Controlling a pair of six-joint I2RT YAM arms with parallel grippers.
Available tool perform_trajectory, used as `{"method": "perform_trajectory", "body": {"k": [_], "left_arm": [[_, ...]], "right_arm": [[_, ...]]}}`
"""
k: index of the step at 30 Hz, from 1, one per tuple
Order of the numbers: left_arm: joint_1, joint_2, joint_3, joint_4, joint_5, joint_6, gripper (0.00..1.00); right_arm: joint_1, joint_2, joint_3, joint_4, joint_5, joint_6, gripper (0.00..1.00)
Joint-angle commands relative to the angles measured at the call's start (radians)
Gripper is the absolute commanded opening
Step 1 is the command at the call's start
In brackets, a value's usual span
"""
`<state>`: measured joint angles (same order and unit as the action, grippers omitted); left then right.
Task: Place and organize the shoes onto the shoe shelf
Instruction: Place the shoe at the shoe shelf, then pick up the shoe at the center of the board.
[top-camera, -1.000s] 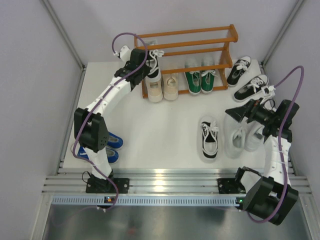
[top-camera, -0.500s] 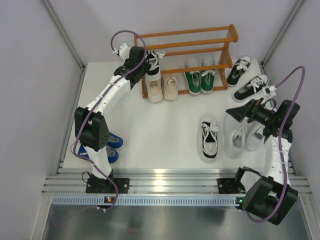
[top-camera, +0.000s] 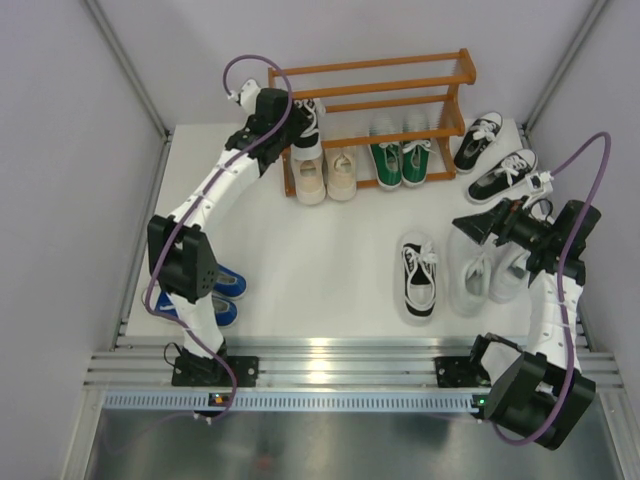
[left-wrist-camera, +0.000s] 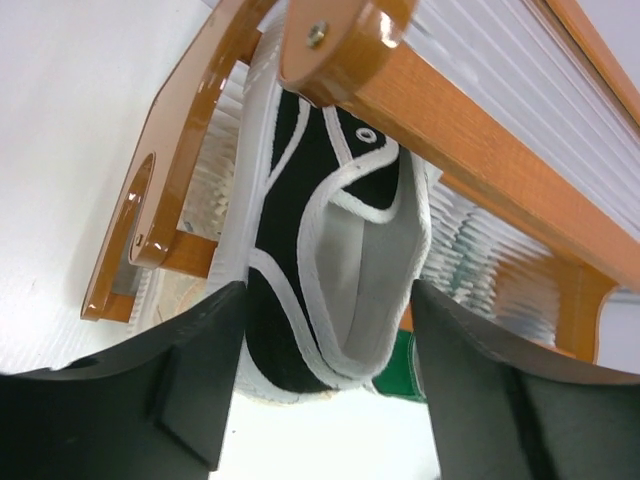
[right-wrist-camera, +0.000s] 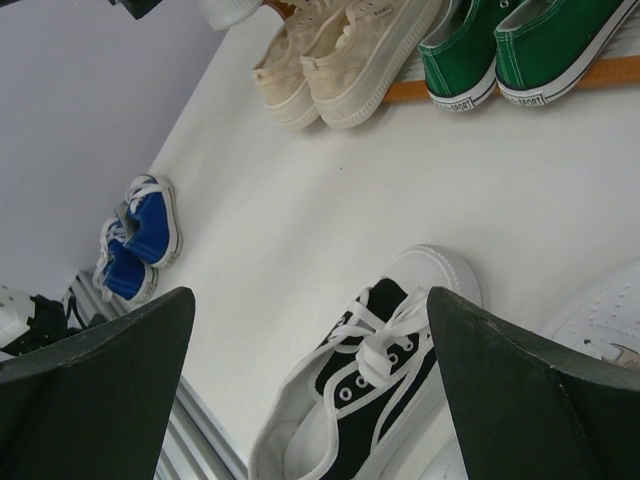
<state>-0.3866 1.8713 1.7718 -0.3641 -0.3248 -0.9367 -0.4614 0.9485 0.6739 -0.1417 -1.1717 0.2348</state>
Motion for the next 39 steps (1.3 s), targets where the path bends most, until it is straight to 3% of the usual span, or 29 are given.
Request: {"method": "perform_trajectory", "body": {"k": [1, 5, 9, 13, 15, 18, 19, 20, 23, 30, 35, 39], "left_arm": [[0.003, -0.107, -0.009, 0.045, 0.062, 0.074, 0.73], [0.003, -0.172, -0.054, 0.077, 0.134, 0.148, 0.88], [0.002, -0.231, -0.093, 0.088, 0.211, 0.228, 0.91], [0.002, -0.357, -0.199, 0.116, 0.318, 0.401, 0.91], [0.003, -0.420, -0.279, 0.120, 0.386, 0.453, 0.92], [0.002, -0.626, -0.480, 0.123, 0.518, 0.541, 0.92], [0.003, -0.674, -0.542, 0.123, 0.541, 0.568, 0.92], [0.003, -0.723, -0.651, 0.123, 0.579, 0.579, 0.92], [0.003, -0.926, -0.870, 0.114, 0.590, 0.584, 0.93], [0.003, -1.355, -1.181, 0.099, 0.544, 0.408, 0.98], [0.003, -1.457, -1.247, 0.080, 0.527, 0.302, 0.98], [0.003, -1.463, -1.262, 0.048, 0.527, 0.257, 0.98]], "right_arm": [[-0.016, -0.019, 0.004, 0.039, -0.019, -0.035, 0.99], [-0.014, -0.020, 0.006, 0.033, -0.029, -0.054, 0.99], [-0.014, -0.020, 0.009, 0.010, -0.019, -0.092, 0.99], [-0.014, -0.033, 0.012, -0.025, -0.006, -0.153, 1.00], [-0.005, -0.027, 0.047, -0.102, -0.023, -0.298, 0.99], [0.067, 0.038, 0.194, -0.486, 0.054, -0.683, 0.99], [0.101, 0.091, 0.240, -0.718, 0.099, -0.784, 0.99], [0.180, 0.116, 0.316, -0.793, 0.154, -0.913, 0.98], [0.335, 0.186, 0.395, -0.974, 0.369, -1.002, 0.87], [0.613, 0.156, 0.346, -0.889, 0.746, -0.843, 0.83], [0.814, 0.282, 0.339, -0.857, 0.929, -0.752, 0.82], [0.845, 0.348, 0.328, -0.826, 0.980, -0.732, 0.82]]}}
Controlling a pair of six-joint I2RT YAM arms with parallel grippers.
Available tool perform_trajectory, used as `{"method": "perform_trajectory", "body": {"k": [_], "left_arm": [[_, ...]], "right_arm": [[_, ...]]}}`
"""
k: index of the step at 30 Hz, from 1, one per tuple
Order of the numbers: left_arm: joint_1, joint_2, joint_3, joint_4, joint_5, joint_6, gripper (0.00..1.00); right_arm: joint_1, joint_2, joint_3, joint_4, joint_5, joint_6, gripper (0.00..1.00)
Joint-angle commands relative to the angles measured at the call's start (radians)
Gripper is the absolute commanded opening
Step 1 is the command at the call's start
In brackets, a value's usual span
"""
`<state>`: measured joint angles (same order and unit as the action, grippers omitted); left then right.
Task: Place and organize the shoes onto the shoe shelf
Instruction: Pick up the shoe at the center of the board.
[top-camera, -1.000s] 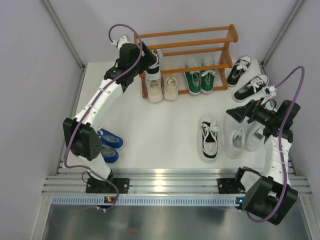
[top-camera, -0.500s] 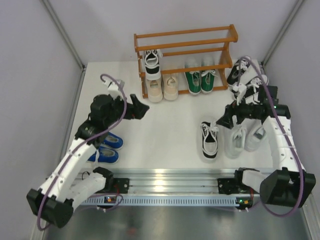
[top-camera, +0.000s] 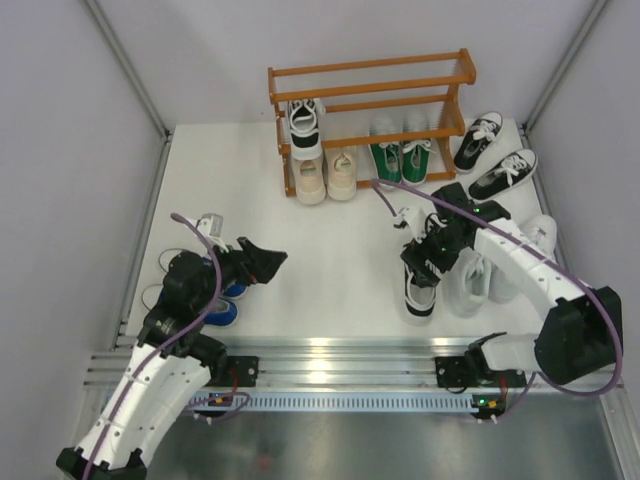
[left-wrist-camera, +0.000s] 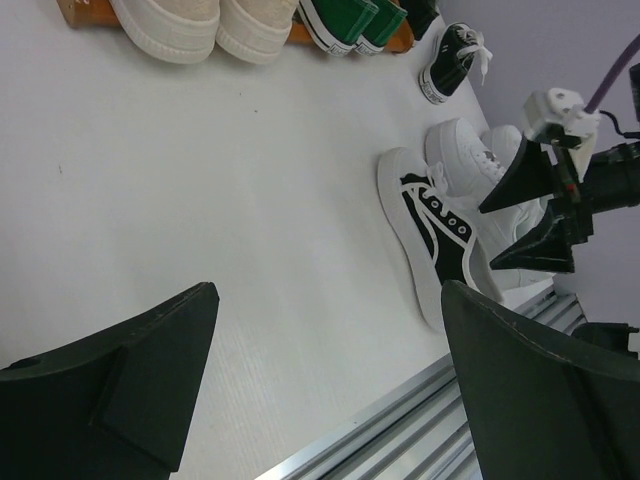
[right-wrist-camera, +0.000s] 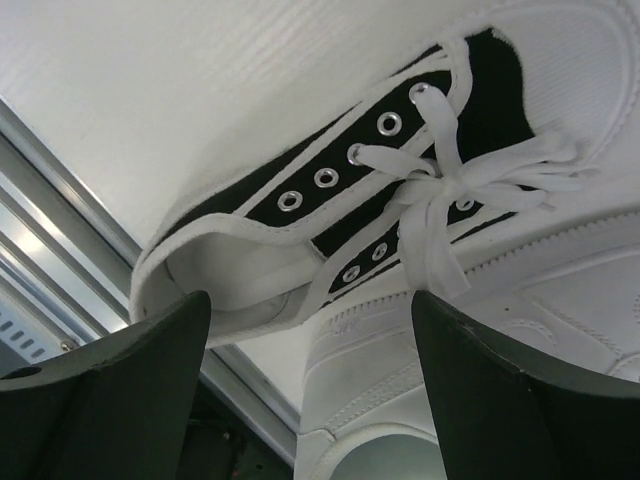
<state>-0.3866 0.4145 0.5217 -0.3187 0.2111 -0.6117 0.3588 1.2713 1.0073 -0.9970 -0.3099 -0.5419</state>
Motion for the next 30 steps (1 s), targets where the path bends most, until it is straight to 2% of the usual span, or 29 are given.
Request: {"method": "perform_trajectory", "body": {"k": [1, 3, 6, 9, 10, 11, 13, 14, 17, 18, 23, 30], "left_arm": [[0.003, -0.006, -0.018, 0.003, -0.007, -0.075, 0.98], [0.002, 0.003, -0.031, 0.003, -0.010, -0.098, 0.98], [0.002, 0.026, -0.042, 0.007, -0.010, -0.121, 0.98], [0.002, 0.047, -0.067, 0.050, 0.026, -0.172, 0.98], [0.003, 0.050, -0.099, 0.103, 0.039, -0.206, 0.98], [0.002, 0.052, -0.100, 0.104, 0.059, -0.221, 0.98], [0.003, 0.060, -0.173, 0.255, 0.163, -0.256, 0.98], [0.003, 0.066, -0.202, 0.389, 0.198, -0.301, 0.98], [0.003, 0.095, -0.310, 0.556, 0.263, -0.379, 0.98], [0.002, 0.128, -0.327, 0.632, 0.270, -0.420, 0.98], [-0.008, 0.283, -0.305, 0.685, 0.329, -0.430, 0.98], [-0.058, 0.402, -0.253, 0.771, 0.347, -0.381, 0.98]], "right_arm": [[0.031, 0.045, -0.009, 0.032, 0.120, 0.043, 0.81], [0.051, 0.071, -0.013, 0.049, 0.133, 0.049, 0.79], [0.078, 0.120, -0.039, 0.101, 0.175, 0.068, 0.71], [0.088, 0.160, -0.061, 0.150, 0.235, 0.080, 0.44], [0.088, 0.161, -0.062, 0.165, 0.244, 0.083, 0.26], [0.086, 0.155, -0.058, 0.166, 0.247, 0.085, 0.16], [0.078, 0.125, -0.041, 0.163, 0.261, 0.082, 0.00], [0.072, 0.106, -0.023, 0.158, 0.259, 0.068, 0.00], [0.071, 0.011, 0.025, 0.126, 0.197, -0.024, 0.00], [0.071, -0.036, 0.036, 0.098, 0.121, -0.056, 0.00], [0.075, -0.131, 0.076, 0.057, -0.144, -0.230, 0.00], [0.100, -0.026, 0.175, 0.000, -0.394, -0.265, 0.00]]}}
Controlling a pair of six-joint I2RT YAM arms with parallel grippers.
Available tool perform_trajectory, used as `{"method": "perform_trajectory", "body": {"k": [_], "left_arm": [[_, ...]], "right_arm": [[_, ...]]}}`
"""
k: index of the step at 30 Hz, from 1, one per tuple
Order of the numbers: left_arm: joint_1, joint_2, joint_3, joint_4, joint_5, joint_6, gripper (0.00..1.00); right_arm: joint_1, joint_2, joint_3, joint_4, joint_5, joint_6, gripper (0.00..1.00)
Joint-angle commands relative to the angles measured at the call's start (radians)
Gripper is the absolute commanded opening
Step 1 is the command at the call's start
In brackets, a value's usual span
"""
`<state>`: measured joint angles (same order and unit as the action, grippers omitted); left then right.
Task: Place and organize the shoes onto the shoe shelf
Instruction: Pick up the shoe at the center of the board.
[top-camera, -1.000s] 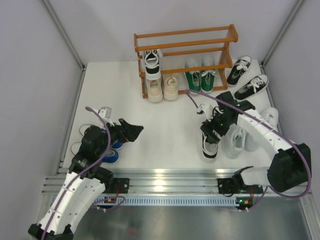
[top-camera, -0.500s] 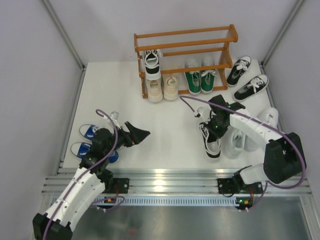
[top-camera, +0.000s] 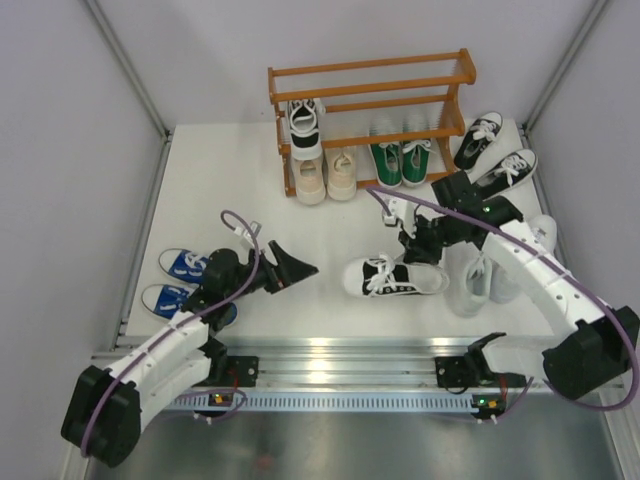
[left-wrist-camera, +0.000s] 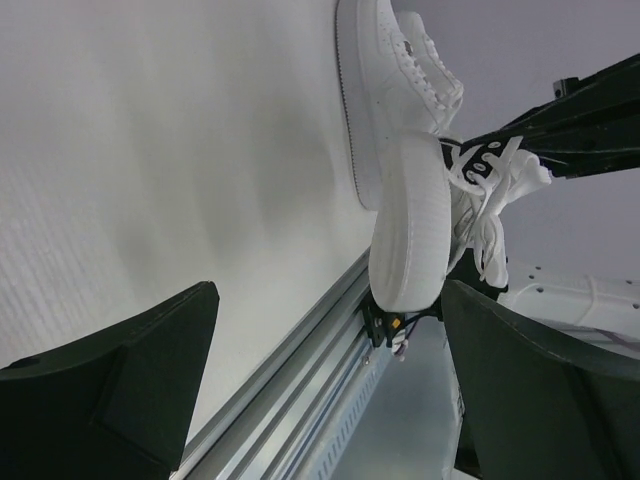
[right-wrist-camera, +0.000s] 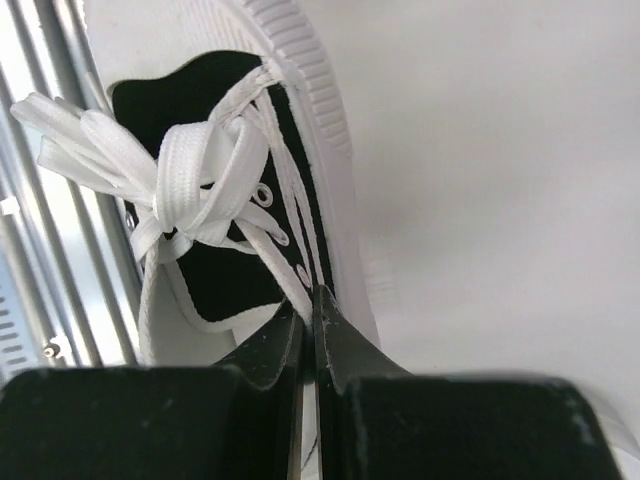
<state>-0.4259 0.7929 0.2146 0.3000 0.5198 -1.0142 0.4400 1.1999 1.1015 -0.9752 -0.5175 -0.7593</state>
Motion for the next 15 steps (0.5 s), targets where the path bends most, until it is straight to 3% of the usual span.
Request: {"method": "perform_trajectory", "body": {"k": [1, 15], "left_arm": [[-0.033, 0.031, 0.057, 0.166, 0.040, 0.026, 0.98], [-0.211, 0.176, 0.123, 0.312, 0.003, 0.114, 0.98]], "right_arm": [[0.020, 0.058, 0.109, -0.026, -0.203, -0.043, 0.00], [0.034, 0.124, 0.219, -0.033, -0.323, 0.003, 0.00]]}}
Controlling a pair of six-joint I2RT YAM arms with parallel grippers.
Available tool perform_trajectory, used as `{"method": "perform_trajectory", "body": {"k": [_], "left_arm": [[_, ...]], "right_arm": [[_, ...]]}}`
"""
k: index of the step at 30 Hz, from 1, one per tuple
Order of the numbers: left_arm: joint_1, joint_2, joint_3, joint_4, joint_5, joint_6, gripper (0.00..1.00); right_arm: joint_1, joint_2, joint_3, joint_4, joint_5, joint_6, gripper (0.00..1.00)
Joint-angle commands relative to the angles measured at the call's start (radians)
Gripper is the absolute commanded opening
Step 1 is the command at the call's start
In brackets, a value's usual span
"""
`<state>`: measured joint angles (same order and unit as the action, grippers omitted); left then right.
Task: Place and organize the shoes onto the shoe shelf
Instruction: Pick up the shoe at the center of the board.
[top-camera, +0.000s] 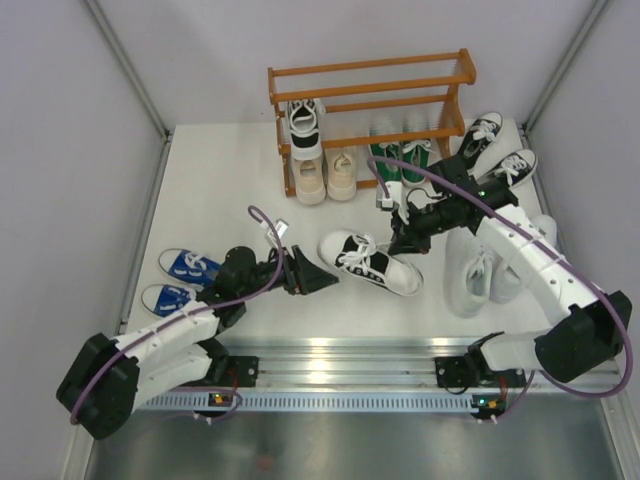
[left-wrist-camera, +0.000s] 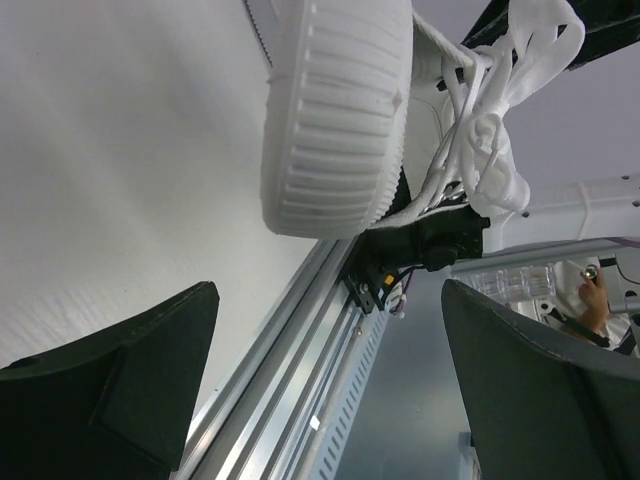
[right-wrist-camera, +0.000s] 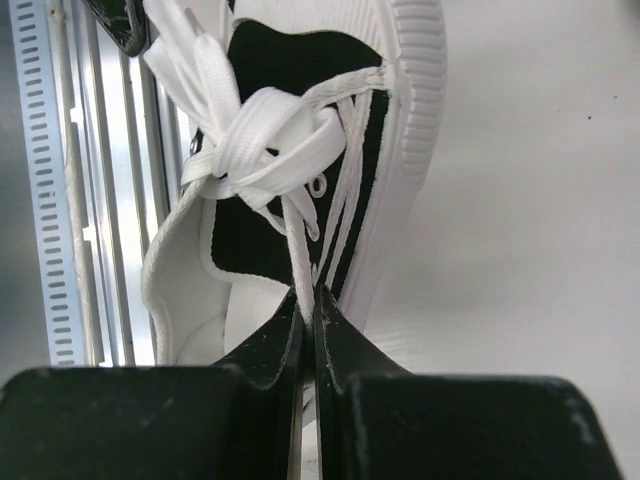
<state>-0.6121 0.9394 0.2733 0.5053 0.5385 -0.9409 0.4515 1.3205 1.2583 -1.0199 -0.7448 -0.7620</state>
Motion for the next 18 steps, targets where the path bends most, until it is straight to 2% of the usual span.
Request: {"method": "perform_trajectory", "body": {"k": [1, 11, 15, 16, 18], "left_arm": [[-0.028, 0.054, 0.070, 0.113, -0.026, 0.042, 0.98], [-0.078, 0.188, 0.138, 0.242, -0.069, 0.036, 0.96], [-0.080, 0.222, 0.139, 0.272, -0.069, -0.001, 0.75], [-0.080, 0.231, 0.139, 0.272, -0.072, -0.012, 0.58], [-0.080, 0.237, 0.136, 0.272, -0.081, -0.016, 0.32]], "right_arm": [[0.024, 0.005, 0.064, 0.012, -0.096, 0.007, 0.00], [0.029, 0.003, 0.029, 0.032, -0.117, 0.016, 0.00], [0.029, -0.003, 0.012, 0.052, -0.113, 0.038, 0.00], [0.027, -0.004, 0.006, 0.063, -0.108, 0.046, 0.00], [0.027, -0.010, -0.011, 0.089, -0.088, 0.073, 0.00]]}}
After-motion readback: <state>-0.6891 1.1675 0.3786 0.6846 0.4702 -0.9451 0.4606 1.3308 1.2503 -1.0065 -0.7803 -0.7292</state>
